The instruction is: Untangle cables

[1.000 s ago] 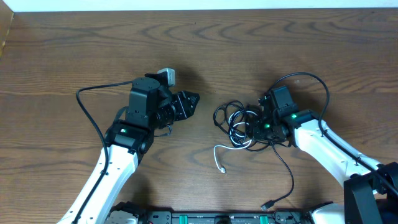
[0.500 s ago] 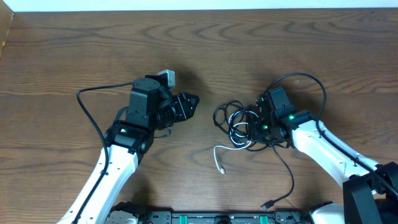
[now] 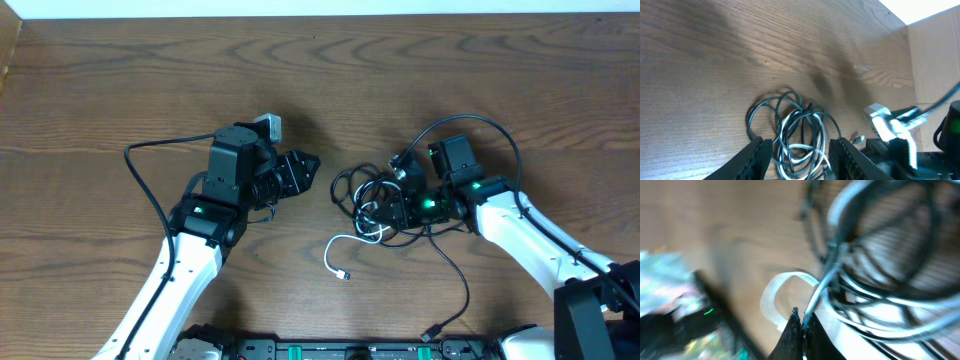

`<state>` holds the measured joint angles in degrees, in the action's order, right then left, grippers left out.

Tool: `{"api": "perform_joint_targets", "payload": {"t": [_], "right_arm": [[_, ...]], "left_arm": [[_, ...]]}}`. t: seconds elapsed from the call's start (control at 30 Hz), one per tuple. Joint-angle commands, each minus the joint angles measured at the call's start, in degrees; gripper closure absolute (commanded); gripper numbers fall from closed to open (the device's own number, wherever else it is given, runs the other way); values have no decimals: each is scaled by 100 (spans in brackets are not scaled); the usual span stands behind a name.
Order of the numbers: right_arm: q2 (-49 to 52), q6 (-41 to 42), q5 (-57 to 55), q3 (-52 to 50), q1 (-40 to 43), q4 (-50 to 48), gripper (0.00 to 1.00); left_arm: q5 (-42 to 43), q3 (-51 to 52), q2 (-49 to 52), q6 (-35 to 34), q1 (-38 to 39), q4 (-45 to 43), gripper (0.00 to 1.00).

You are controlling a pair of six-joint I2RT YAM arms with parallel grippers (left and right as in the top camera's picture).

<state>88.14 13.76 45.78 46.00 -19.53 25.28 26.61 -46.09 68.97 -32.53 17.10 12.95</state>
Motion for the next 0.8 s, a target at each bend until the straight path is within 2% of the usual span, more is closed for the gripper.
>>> {"api": "perform_joint_targets", "payload": {"t": [0.0, 0.2, 0.4, 0.5, 0.57, 0.63, 0.77], "right_arm": [[37, -728, 2170, -11, 197, -254, 99], [37, -555, 3165, -9, 461, -1447, 99], [37, 977, 3176, 2, 728, -3762, 99], [37, 1325, 2979, 2, 817, -4693, 99], [37, 1298, 2391, 2, 839, -4717, 99], [37, 1115, 1512, 2, 839, -4323, 99], [37, 841, -1386, 2, 817, -2837, 99]], "left_arm": [[-33, -26, 26, 81, 13, 9, 56], [-33, -26, 26, 83, 13, 7, 56], [-35, -26, 26, 83, 13, 7, 56], [-33, -26, 26, 81, 13, 4, 56], [-33, -26, 26, 79, 13, 7, 56], [-31, -26, 26, 79, 13, 7, 56], [-31, -26, 26, 79, 13, 9, 56]]}}
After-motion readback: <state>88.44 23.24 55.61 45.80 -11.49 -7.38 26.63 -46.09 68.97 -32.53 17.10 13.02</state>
